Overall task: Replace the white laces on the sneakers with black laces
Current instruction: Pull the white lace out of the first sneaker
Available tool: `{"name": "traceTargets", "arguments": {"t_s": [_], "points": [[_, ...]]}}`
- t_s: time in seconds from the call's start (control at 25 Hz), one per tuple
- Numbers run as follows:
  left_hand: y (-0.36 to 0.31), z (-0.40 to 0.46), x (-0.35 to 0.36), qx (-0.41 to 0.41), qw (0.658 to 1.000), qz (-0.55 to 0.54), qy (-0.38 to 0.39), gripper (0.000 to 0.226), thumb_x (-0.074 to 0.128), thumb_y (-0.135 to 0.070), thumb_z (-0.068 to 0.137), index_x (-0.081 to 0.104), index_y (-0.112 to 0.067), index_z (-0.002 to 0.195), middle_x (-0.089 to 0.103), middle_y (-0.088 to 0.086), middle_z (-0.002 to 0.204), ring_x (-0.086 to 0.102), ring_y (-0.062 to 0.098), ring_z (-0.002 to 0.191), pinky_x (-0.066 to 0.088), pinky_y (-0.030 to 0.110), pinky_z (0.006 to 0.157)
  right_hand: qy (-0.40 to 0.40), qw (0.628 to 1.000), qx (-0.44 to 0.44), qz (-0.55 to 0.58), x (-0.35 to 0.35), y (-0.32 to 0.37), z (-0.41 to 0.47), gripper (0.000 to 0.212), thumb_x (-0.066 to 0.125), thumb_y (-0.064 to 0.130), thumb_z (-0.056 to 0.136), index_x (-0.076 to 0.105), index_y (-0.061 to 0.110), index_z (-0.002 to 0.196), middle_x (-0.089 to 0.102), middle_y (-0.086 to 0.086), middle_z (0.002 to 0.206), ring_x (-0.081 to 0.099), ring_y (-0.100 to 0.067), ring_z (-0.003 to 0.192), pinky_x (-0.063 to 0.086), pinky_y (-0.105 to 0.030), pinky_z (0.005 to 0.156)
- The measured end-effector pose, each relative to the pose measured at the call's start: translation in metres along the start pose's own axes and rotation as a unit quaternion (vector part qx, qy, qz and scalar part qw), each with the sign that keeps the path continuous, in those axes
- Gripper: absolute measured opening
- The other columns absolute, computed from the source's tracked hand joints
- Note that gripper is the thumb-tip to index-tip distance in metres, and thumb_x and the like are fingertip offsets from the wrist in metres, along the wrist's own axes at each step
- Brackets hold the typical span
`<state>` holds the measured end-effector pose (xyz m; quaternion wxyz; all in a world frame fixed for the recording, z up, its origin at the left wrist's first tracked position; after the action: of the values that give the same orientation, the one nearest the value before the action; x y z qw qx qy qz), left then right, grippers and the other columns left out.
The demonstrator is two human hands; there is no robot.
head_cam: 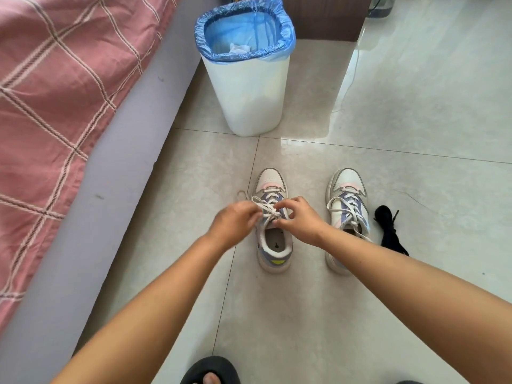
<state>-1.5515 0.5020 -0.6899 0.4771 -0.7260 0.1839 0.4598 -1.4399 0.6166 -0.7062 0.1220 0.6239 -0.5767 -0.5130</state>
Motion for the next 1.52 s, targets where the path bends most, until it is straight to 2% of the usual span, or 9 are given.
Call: {"name": "traceTargets", "arguments": {"t_s": [0.24, 0.4, 0.56, 0.72, 0.84, 1.04, 1.16, 1.36, 1.52], "points": [[-0.009, 0.007, 0.004, -0.101, 0.993, -0.068, -0.012, 0.021, 0.058, -0.029, 0.092, 0.069, -0.013, 0.097, 0.065, 0.001, 0.097, 0.057, 0.015, 0.089, 0.046, 0.03, 0.074, -0.02, 1.0, -0.005, 0.01, -0.002, 0.001, -0.003, 0.031, 0.065, 0.031, 0.088, 0.061, 0.023, 0.117, 0.045, -0.004, 0.12, 0.049, -0.012, 0.096, 0.037, -0.021, 0.084], [-0.012, 0.009, 0.014, -0.327, 0.859, -0.392, 0.028, 0.015, 0.061, -0.021, 0.091, 0.067, -0.007, 0.092, 0.062, 0.001, 0.08, 0.056, 0.008, 0.069, 0.045, 0.013, 0.051, -0.012, 1.0, -0.005, 0.001, -0.001, 0.0, -0.002, 0.032, 0.065, 0.031, 0.088, 0.06, 0.024, 0.118, 0.044, -0.004, 0.121, 0.048, -0.012, 0.097, 0.036, -0.021, 0.085], [0.013, 0.016, -0.002, -0.396, 0.767, -0.485, -0.138, 0.009, 0.058, -0.017, 0.092, 0.06, -0.011, 0.086, 0.057, -0.002, 0.074, 0.054, 0.007, 0.064, 0.04, 0.02, 0.055, -0.001, 1.0, -0.001, -0.001, -0.002, -0.003, -0.003, 0.031, 0.063, 0.031, 0.089, 0.059, 0.024, 0.119, 0.043, -0.003, 0.121, 0.049, -0.014, 0.098, 0.037, -0.021, 0.086], [0.008, 0.01, 0.004, -0.334, 0.883, -0.322, 0.073, 0.019, 0.058, -0.026, 0.093, 0.064, -0.01, 0.1, 0.057, -0.004, 0.075, 0.052, 0.007, 0.065, 0.04, 0.02, 0.056, -0.01, 1.0, -0.001, 0.003, 0.0, -0.003, -0.002, 0.031, 0.064, 0.029, 0.088, 0.06, 0.023, 0.118, 0.043, -0.004, 0.122, 0.048, -0.013, 0.098, 0.036, -0.02, 0.086], [-0.012, 0.005, 0.014, -0.257, 0.89, -0.368, 0.077, 0.018, 0.061, -0.02, 0.091, 0.061, -0.013, 0.107, 0.058, -0.004, 0.079, 0.052, 0.003, 0.067, 0.039, 0.007, 0.047, -0.006, 1.0, 0.0, 0.009, 0.0, -0.003, -0.001, 0.033, 0.065, 0.03, 0.088, 0.059, 0.023, 0.119, 0.042, -0.004, 0.122, 0.047, -0.012, 0.098, 0.037, -0.021, 0.085], [-0.006, 0.016, 0.006, -0.297, 0.856, -0.422, -0.038, 0.008, 0.062, -0.018, 0.09, 0.062, -0.011, 0.086, 0.059, -0.002, 0.072, 0.054, 0.006, 0.063, 0.041, 0.01, 0.045, -0.007, 1.0, -0.002, 0.012, 0.001, -0.003, -0.002, 0.028, 0.064, 0.03, 0.088, 0.06, 0.025, 0.116, 0.043, -0.004, 0.121, 0.05, -0.015, 0.099, 0.039, -0.022, 0.086], [0.021, 0.022, -0.023, -0.355, 0.78, -0.475, -0.196, 0.013, 0.058, -0.019, 0.093, 0.055, -0.016, 0.08, 0.06, -0.002, 0.074, 0.056, 0.004, 0.056, 0.039, 0.013, 0.042, 0.001, 1.0, 0.002, 0.016, 0.0, -0.004, -0.003, 0.024, 0.063, 0.031, 0.089, 0.061, 0.028, 0.113, 0.043, -0.002, 0.12, 0.05, -0.015, 0.099, 0.039, -0.023, 0.087], [0.013, 0.007, 0.011, -0.225, 0.935, -0.268, 0.053, 0.025, 0.064, -0.035, 0.087, 0.062, -0.011, 0.094, 0.068, 0.003, 0.091, 0.064, 0.015, 0.078, 0.051, 0.029, 0.069, -0.005, 1.0, 0.002, 0.008, 0.001, -0.004, -0.002, 0.027, 0.063, 0.033, 0.089, 0.06, 0.027, 0.115, 0.042, -0.003, 0.122, 0.05, -0.017, 0.105, 0.039, -0.024, 0.088], [0.013, -0.002, 0.02, -0.182, 0.955, -0.225, 0.067, 0.025, 0.076, -0.026, 0.077, 0.062, -0.009, 0.088, 0.067, 0.003, 0.088, 0.062, 0.018, 0.084, 0.049, 0.032, 0.078, -0.009, 1.0, -0.001, 0.004, 0.001, -0.003, -0.002, 0.029, 0.064, 0.032, 0.088, 0.059, 0.026, 0.116, 0.042, -0.003, 0.121, 0.049, -0.016, 0.104, 0.038, -0.023, 0.088]]}}
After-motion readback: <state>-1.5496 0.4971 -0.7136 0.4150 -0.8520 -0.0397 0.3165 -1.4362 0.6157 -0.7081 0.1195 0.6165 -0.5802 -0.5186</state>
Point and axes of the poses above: each hand's wrist, its own z-axis towards the middle knuckle, its own x-axis out of the palm, y = z × x, the point moved 4 cm from there along z, towards the middle knuckle
